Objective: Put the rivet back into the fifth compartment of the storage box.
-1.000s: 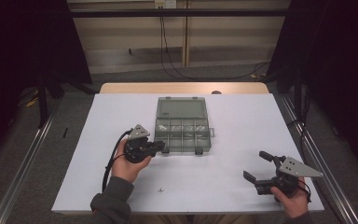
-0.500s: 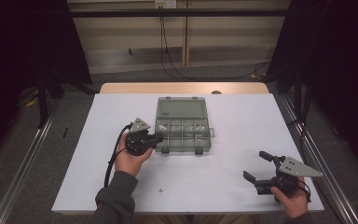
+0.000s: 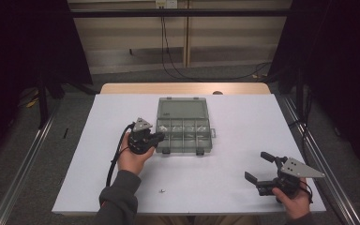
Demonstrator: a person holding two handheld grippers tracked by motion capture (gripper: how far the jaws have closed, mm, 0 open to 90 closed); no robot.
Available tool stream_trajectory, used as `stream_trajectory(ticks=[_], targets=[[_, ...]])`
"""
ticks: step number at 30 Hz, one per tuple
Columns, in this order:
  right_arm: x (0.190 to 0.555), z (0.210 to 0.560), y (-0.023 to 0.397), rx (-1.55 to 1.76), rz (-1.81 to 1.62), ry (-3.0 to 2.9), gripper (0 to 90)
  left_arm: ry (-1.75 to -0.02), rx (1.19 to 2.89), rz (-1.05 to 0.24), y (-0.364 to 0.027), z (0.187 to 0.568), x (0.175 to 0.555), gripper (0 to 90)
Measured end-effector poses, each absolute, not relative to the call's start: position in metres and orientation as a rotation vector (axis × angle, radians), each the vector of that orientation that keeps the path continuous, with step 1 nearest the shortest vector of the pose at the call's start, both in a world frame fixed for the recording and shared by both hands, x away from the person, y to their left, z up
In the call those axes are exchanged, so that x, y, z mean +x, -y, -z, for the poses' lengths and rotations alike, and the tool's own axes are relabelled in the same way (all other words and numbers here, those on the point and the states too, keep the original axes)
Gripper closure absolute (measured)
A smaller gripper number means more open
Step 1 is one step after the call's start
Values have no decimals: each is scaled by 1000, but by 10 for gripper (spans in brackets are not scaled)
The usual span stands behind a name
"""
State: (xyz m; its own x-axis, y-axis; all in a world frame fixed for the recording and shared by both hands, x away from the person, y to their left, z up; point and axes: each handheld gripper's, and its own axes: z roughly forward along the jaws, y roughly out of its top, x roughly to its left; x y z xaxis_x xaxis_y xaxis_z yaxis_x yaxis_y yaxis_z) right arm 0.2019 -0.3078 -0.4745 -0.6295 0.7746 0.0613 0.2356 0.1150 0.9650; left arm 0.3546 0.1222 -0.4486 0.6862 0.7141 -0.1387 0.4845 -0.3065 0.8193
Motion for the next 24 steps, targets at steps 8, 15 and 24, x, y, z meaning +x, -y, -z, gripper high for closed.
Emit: stream_trajectory(ticks=[8,15,24], targets=[[202,474,308,976,-1534,-1935,22,-914,1977,-305,-124,447,351,746],[201,474,308,975,-1535,-1934,22,-865,1974,-260,-128,443,340,645],[201,474,307,973,-1530,-1938,22,-830,1949,-205,-133,446,321,426]])
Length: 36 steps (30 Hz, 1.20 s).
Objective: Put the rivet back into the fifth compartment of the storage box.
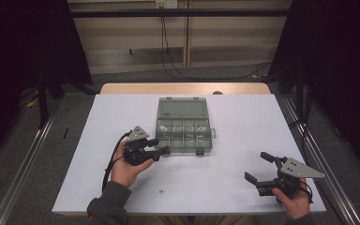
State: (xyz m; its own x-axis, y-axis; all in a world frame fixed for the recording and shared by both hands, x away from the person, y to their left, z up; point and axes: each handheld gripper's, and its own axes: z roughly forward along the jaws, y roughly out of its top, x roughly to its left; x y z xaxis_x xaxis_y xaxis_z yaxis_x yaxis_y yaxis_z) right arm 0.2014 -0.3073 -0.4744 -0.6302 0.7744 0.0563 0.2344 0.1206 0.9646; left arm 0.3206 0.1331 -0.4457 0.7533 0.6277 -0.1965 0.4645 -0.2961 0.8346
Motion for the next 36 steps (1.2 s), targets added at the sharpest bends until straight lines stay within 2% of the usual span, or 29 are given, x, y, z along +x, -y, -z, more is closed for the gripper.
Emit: stream_trajectory(ticks=[5,11,14,36], targets=[[201,475,307,974,-1531,-1938,22,-813,1912,-168,-135,448,311,262],[201,474,307,973,-1531,-1939,24,-775,1924,-162,-135,455,300,163],[201,475,307,974,-1531,-1938,24,-762,1919,-153,-136,457,295,140],[201,475,307,975,-1532,-1938,24,-728,1934,-148,-145,461,272,137]])
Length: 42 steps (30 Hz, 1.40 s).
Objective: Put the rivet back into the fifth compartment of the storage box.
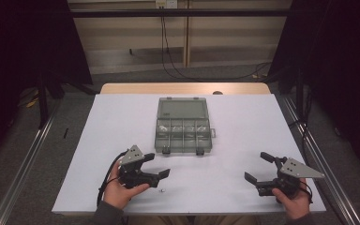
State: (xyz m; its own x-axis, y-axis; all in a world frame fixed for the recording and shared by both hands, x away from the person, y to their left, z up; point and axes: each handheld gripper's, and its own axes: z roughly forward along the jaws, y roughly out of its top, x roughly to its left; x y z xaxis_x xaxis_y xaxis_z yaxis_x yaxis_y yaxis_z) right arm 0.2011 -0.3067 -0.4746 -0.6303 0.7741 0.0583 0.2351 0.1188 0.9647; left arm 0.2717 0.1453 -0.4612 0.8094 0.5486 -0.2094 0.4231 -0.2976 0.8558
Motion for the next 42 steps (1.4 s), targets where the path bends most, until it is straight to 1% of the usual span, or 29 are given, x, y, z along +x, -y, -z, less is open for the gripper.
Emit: stream_trajectory(ticks=[6,10,16,19,29,34,42], targets=[[201,474,306,973,-1535,-1940,24,-718,1956,-139,-147,463,267,139],[201,474,306,975,-1538,-1937,24,-714,1966,-128,-150,465,263,164],[201,474,306,974,-1536,-1941,24,-691,2001,-111,-153,466,257,260],[201,474,305,975,-1537,-1939,24,-686,2012,-91,-155,468,256,371],[201,474,306,974,-1542,-1934,24,-570,2120,-87,-151,470,248,542],[201,474,307,976,-1541,-1933,24,-548,2146,-67,-150,472,245,605],[201,474,307,976,-1541,-1932,24,-536,2187,-54,-148,475,244,650]])
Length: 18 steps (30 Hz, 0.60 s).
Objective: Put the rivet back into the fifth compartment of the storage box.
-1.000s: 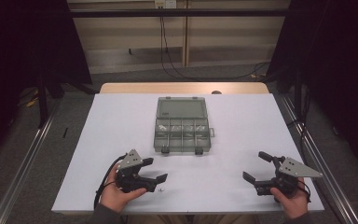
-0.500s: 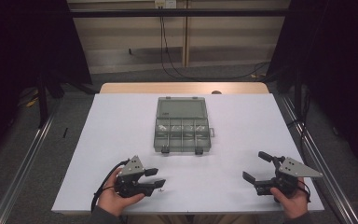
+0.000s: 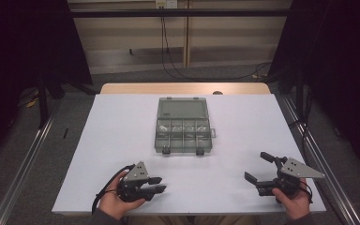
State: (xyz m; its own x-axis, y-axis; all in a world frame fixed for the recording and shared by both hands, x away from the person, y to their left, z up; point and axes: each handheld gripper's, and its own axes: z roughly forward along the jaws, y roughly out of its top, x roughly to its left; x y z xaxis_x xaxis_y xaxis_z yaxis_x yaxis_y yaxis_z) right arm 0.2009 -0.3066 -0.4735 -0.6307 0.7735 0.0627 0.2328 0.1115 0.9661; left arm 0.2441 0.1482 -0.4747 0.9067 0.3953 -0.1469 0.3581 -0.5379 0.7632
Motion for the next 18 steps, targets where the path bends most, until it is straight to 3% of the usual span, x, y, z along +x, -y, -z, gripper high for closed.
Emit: stream_trajectory(ticks=[8,11,18], targets=[[201,473,307,975,-1541,-1930,24,-533,2233,-34,-145,481,244,740],[201,473,307,975,-1539,-1931,24,-554,2227,-27,-146,482,245,813],[201,473,307,974,-1537,-1932,24,-577,2222,-21,-145,481,245,831]])
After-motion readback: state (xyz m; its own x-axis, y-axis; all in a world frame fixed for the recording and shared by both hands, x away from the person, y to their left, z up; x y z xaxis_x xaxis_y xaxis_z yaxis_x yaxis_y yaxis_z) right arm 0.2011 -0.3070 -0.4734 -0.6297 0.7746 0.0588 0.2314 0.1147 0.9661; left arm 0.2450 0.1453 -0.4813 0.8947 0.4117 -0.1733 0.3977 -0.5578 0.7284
